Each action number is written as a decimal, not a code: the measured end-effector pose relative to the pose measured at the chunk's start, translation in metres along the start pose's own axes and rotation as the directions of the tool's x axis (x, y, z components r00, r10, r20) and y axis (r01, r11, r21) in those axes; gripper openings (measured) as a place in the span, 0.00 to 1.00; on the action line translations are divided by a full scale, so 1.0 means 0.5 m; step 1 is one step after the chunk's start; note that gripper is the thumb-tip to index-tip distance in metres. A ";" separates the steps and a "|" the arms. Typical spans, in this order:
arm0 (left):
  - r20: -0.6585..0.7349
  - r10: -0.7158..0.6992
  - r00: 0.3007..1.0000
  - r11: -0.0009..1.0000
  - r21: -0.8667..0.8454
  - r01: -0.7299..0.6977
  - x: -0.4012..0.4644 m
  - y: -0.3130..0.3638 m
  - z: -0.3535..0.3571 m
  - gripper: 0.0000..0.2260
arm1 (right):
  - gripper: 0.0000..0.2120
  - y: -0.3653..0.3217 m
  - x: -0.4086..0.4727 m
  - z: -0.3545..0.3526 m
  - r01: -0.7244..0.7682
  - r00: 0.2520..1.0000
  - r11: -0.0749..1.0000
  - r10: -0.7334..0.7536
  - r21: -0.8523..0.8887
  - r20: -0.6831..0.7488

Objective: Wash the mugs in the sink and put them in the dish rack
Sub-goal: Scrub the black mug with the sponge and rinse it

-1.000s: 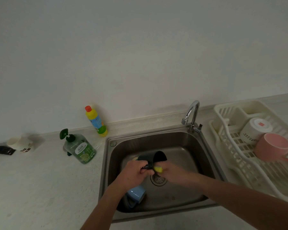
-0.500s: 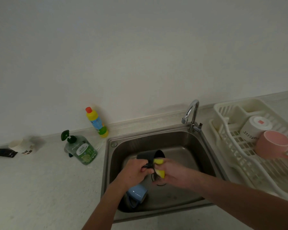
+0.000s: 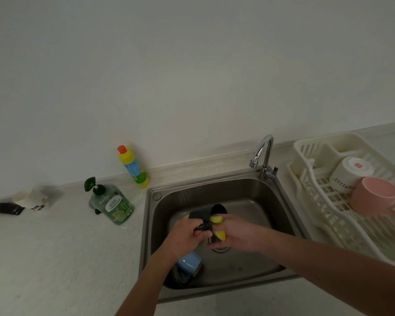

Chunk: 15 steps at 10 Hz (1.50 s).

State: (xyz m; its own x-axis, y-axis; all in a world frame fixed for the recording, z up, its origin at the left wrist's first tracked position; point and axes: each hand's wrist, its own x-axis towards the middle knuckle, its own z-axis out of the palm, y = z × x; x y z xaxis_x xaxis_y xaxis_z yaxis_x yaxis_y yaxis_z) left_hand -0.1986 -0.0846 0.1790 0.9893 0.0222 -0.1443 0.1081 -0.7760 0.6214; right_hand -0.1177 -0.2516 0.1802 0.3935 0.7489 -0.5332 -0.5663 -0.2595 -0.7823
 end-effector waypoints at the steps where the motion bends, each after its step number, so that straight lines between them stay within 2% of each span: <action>1: 0.054 -0.012 0.998 1.000 0.013 0.011 -0.001 -0.011 0.001 0.13 | 0.12 0.006 -0.011 -0.017 0.139 0.985 0.400 -0.149 -0.906 0.085; 2: 0.091 -0.026 0.996 0.999 -0.024 0.028 -0.007 -0.021 0.008 0.12 | 0.15 0.009 0.006 -0.035 0.108 0.982 -0.386 -0.101 -0.916 0.158; 3: 0.043 -0.024 0.999 0.997 -0.068 0.027 -0.008 -0.023 0.010 0.12 | 0.11 0.009 0.008 -0.020 0.069 0.990 0.155 -0.136 -0.986 0.048; 4: -0.031 -0.003 1.000 0.997 -0.077 0.000 -0.002 -0.030 0.006 0.13 | 0.11 0.003 0.014 0.012 0.025 0.991 0.974 -0.054 -0.227 -0.125; 5: -0.045 -0.002 0.999 0.999 -0.054 0.000 0.000 -0.038 0.003 0.13 | 0.11 0.003 0.009 0.009 0.063 0.994 0.986 -0.077 -0.157 -0.083; 6: 0.052 -0.016 0.999 1.000 -0.026 0.017 -0.006 -0.038 0.009 0.13 | 0.13 0.024 -0.008 -0.027 0.203 0.891 -0.073 -0.401 -0.976 0.215; 7: 0.066 -0.022 0.998 0.999 -0.042 0.025 -0.010 -0.034 0.022 0.16 | 0.14 0.026 -0.002 -0.041 0.129 0.893 -0.485 -0.322 -0.865 0.314; 8: 0.027 -0.042 0.999 0.997 -0.059 0.044 0.002 -0.029 0.030 0.18 | 0.09 0.023 0.006 -0.005 0.128 0.975 0.293 -0.212 -0.948 0.067; 9: 0.008 -0.029 1.000 0.998 -0.062 0.030 0.008 -0.030 0.030 0.17 | 0.10 0.027 0.021 -0.008 0.172 0.945 0.494 -0.328 -0.852 0.001; 10: -0.031 -0.031 0.999 0.998 -0.058 0.030 0.008 -0.050 0.023 0.15 | 0.13 0.029 0.002 -0.021 0.213 0.942 0.385 -0.324 -0.898 0.085; 11: -0.017 -0.053 0.998 0.996 -0.077 0.052 0.007 -0.059 0.022 0.15 | 0.19 0.028 0.004 -0.044 0.170 0.950 -0.210 -0.223 -0.963 0.216; 12: -0.020 -0.049 0.999 0.997 -0.062 0.047 0.012 -0.049 0.020 0.14 | 0.21 0.035 0.015 -0.065 0.143 0.971 -0.266 -0.150 -0.953 0.187; 13: -0.016 -0.032 0.999 0.998 -0.052 0.031 0.018 -0.044 0.021 0.13 | 0.14 0.028 0.024 -0.024 0.099 0.975 0.437 -0.221 -0.894 0.000; 14: -0.035 0.000 0.999 1.000 -0.025 -0.001 0.023 -0.044 0.017 0.13 | 0.11 0.027 0.025 -0.003 0.041 0.958 0.821 -0.194 -0.569 -0.211; 15: -0.033 0.000 0.999 1.000 -0.013 0.000 0.024 -0.044 0.008 0.13 | 0.18 0.040 0.025 -0.052 0.223 0.905 0.122 -0.395 -0.967 0.159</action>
State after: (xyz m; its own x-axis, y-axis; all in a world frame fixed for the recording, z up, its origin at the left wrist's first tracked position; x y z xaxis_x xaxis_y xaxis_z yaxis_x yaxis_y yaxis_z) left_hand -0.1897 -0.0696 0.1606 0.9919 0.0430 -0.1192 0.1092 -0.7677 0.6314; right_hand -0.1054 -0.2632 0.1495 0.4648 0.8768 -0.1229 0.7189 -0.4548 -0.5257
